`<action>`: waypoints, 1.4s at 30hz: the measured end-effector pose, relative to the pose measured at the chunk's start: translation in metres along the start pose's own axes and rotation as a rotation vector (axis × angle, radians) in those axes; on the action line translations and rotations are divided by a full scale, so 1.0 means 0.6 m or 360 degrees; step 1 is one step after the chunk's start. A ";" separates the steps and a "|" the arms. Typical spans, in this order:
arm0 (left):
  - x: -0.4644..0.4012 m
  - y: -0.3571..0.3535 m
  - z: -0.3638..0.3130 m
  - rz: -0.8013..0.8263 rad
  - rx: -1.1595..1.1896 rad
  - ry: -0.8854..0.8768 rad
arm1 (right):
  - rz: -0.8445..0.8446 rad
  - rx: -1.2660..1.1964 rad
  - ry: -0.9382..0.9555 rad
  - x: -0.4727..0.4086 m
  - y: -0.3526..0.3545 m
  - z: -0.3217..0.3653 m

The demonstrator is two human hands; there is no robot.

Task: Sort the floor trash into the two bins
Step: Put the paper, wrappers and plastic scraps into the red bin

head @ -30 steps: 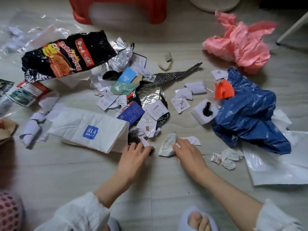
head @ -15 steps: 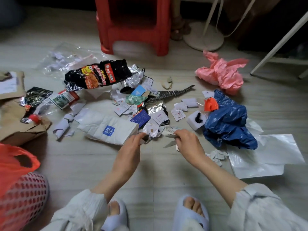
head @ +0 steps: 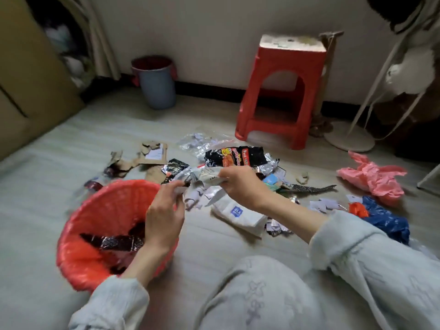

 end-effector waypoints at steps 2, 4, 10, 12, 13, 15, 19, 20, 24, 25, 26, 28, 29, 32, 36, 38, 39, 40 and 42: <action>0.001 0.072 0.044 -0.0088 -0.0135 0.0141 | 0.0043 -0.0082 -0.0010 -0.028 -0.026 0.069; 0.013 0.125 0.094 -0.0108 -0.0226 0.0320 | 0.0172 -0.0167 0.0062 -0.046 -0.065 0.131; 0.043 0.200 0.142 -0.0096 -0.0238 0.0639 | 0.0827 -0.0125 0.0259 -0.044 -0.134 0.219; 0.036 0.211 0.119 -0.0123 -0.0234 0.0568 | 0.0960 -0.0133 0.0215 -0.032 -0.147 0.217; 0.031 0.209 0.110 -0.0100 -0.0227 0.0525 | 0.0992 -0.0127 0.0183 -0.030 -0.151 0.209; 0.023 0.189 0.094 0.0024 -0.0212 0.0463 | 0.1010 -0.0142 0.0119 -0.019 -0.141 0.188; 0.015 0.106 0.047 0.0387 -0.0152 0.0327 | 0.0870 -0.0157 -0.0050 0.011 -0.076 0.110; 0.012 0.083 0.033 0.0476 -0.0131 0.0282 | 0.0852 -0.0121 -0.0083 0.020 -0.061 0.087; -0.008 -0.046 -0.033 0.0796 -0.0077 0.0129 | 0.0801 -0.0009 -0.0283 0.060 0.003 -0.040; -0.010 -0.087 -0.049 0.0880 -0.0061 0.0097 | 0.0755 0.0024 -0.0332 0.070 0.023 -0.075; -0.009 -0.120 -0.062 0.0959 -0.0056 0.0071 | 0.0716 0.0053 -0.0371 0.078 0.038 -0.105; 0.002 -0.212 -0.093 0.1158 -0.0030 0.0008 | 0.0679 0.0087 -0.0500 0.110 0.072 -0.187; 0.012 -0.252 -0.105 0.1244 -0.0014 -0.0007 | 0.0691 0.0101 -0.0563 0.130 0.081 -0.226; 0.045 -0.363 -0.133 0.1399 0.0047 -0.0012 | 0.0779 0.0109 -0.0797 0.205 0.081 -0.361; 0.096 -0.499 -0.132 0.1623 0.0050 -0.0011 | 0.0956 0.0057 -0.1076 0.321 0.018 -0.527; 0.128 -0.573 -0.115 0.1750 -0.0005 -0.0048 | 0.1049 0.0001 -0.1237 0.370 -0.029 -0.594; 0.143 -0.598 -0.106 0.1797 -0.0023 -0.0058 | 0.1032 -0.0014 -0.1299 0.391 -0.053 -0.616; 0.156 -0.605 -0.100 0.1827 -0.0029 -0.0058 | 0.1005 -0.0015 -0.1358 0.408 -0.071 -0.623; 0.203 -0.660 -0.082 0.1962 -0.0045 -0.0046 | 0.0929 -0.0050 -0.1507 0.447 -0.125 -0.666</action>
Point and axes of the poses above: each hand's wrist, its own x-axis away from the middle knuckle, its own y-axis out of the back of the hand, z = x × y, the point moved 8 cm from there along -x, towards the middle knuckle, and after that the axes turned 7 degrees about x, right-handed, at the moved point
